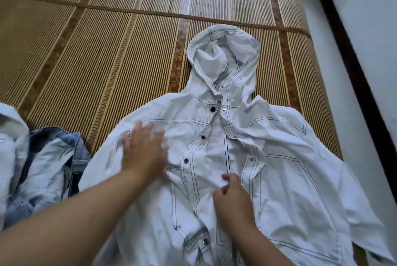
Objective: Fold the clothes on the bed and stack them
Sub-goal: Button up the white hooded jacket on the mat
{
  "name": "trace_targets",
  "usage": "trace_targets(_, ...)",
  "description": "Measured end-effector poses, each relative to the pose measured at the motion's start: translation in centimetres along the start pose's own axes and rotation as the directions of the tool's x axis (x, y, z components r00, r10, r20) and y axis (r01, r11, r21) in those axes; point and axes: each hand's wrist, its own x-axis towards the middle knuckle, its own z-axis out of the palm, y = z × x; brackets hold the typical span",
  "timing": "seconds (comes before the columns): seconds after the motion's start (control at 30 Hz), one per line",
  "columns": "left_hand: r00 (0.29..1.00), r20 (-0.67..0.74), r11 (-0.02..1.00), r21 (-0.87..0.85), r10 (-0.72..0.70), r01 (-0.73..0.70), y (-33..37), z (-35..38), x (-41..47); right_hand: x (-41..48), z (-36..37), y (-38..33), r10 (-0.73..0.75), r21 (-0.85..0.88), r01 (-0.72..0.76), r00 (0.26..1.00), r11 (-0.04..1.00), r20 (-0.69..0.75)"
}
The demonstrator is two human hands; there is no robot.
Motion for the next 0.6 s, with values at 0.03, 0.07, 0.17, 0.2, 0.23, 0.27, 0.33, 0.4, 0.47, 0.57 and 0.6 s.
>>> trace_targets(0.03, 0.999, 0.046, 1.0, -0.022, 0.012, -0.011, 1.4, 0.7, -1.0, 0.1, 0.0, -0.4, -0.029, 0.012, 0.029, 0.999, 1.0, -0.026)
trace_targets(0.07, 0.994, 0.113, 0.999, -0.048, -0.004, 0.01, 2.6, 1.3, -2.1, 0.3, 0.0, -0.9, -0.06, 0.038, 0.062, 0.997, 0.997, -0.056)
trace_targets(0.17, 0.986, 0.166, 0.987, -0.151, -0.029, 0.055, 5.3, 2.5, -5.2, 1.1, -0.2, -2.6, -0.214, 0.106, 0.23, 0.966, 0.967, -0.144)
trace_targets(0.2, 0.993, 0.115, 0.984, -0.174, -0.018, 0.038, 5.9, 2.5, -6.2, 1.5, -0.3, -3.3, -0.247, 0.125, 0.264, 0.959, 0.956, -0.137)
trace_targets(0.23, 0.999, 0.045, 0.978, -0.21, 0.006, 0.004, 6.5, 2.6, -7.1, 1.9, -0.4, -4.0, -0.273, 0.126, 0.286, 0.955, 0.95, -0.112)
trace_targets(0.27, 0.999, -0.029, 0.964, -0.26, 0.04, -0.047, 6.8, 2.8, -7.9, 2.3, -0.5, -4.6, -0.282, 0.098, 0.286, 0.958, 0.953, -0.061)
trace_targets(0.33, 0.99, -0.109, 0.936, -0.329, 0.094, -0.125, 7.3, 3.4, -9.2, 3.4, -0.6, -5.5, -0.208, -0.037, 0.21, 0.977, 0.977, 0.05)
trace_targets(0.4, 0.991, 0.022, 0.935, -0.336, 0.13, -0.115, 7.8, 3.9, -10.1, 4.3, -0.9, -5.9, -0.13, -0.275, 0.151, 0.987, 0.949, 0.094)
trace_targets(0.47, 0.973, 0.137, 0.931, -0.342, 0.185, -0.129, 7.8, 4.6, -10.8, 5.0, -1.3, -5.7, -0.165, -0.404, 0.19, 0.982, 0.895, 0.096)
trace_targets(0.57, 0.919, 0.244, 0.895, -0.401, 0.309, -0.194, 8.5, 4.8, -12.1, 6.0, -2.5, -4.9, -0.161, -0.142, 0.168, 0.985, 0.975, 0.066)
trace_targets(0.6, 0.9, 0.279, 0.888, -0.415, 0.334, -0.201, 8.9, 4.9, -12.4, 6.3, -3.0, -4.5, -0.137, -0.04, 0.137, 0.99, 0.99, 0.022)
